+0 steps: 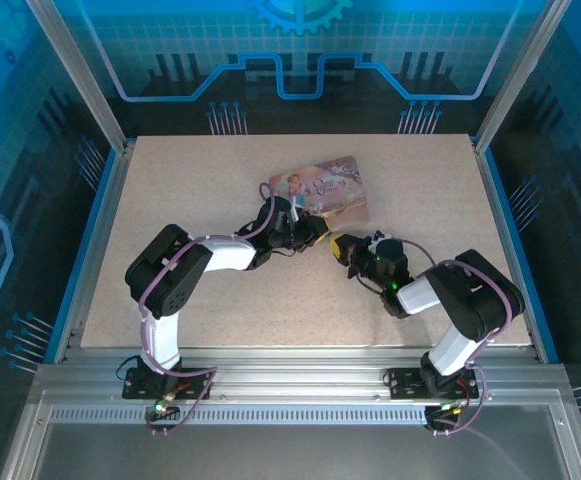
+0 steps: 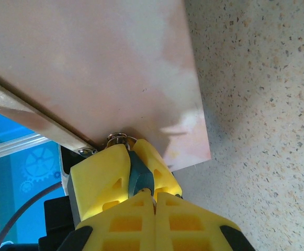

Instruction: Unlock a padlock with a key

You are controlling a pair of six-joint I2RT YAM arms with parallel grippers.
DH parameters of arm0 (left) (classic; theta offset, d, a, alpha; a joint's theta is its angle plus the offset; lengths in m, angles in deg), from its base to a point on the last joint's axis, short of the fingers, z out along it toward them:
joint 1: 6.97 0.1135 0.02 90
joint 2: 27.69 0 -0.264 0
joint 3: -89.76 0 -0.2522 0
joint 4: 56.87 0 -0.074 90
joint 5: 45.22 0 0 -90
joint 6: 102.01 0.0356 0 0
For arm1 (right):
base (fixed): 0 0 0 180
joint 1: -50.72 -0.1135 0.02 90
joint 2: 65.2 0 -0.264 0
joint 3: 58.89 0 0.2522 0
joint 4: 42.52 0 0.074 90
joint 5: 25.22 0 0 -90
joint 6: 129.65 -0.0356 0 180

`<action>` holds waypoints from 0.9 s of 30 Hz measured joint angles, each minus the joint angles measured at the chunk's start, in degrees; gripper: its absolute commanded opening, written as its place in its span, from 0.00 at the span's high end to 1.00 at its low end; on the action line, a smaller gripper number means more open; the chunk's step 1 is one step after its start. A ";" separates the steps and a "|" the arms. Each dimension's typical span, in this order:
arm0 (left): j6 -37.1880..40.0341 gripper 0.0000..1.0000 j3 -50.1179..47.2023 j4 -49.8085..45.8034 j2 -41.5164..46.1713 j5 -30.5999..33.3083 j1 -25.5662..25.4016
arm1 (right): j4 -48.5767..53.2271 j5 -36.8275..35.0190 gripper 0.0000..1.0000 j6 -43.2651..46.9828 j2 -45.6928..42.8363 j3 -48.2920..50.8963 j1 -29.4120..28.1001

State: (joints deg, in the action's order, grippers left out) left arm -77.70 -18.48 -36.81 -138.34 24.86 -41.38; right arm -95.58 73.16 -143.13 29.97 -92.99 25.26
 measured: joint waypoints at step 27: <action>3.23 1.00 -0.09 -4.28 0.22 -0.15 -0.68 | 7.54 3.02 0.76 5.97 -4.31 1.27 2.38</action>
State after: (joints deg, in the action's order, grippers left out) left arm -74.47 -18.57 -41.09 -138.12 24.71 -42.06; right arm -88.04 76.18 -137.16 25.67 -91.72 27.65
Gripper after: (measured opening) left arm 0.132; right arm 0.215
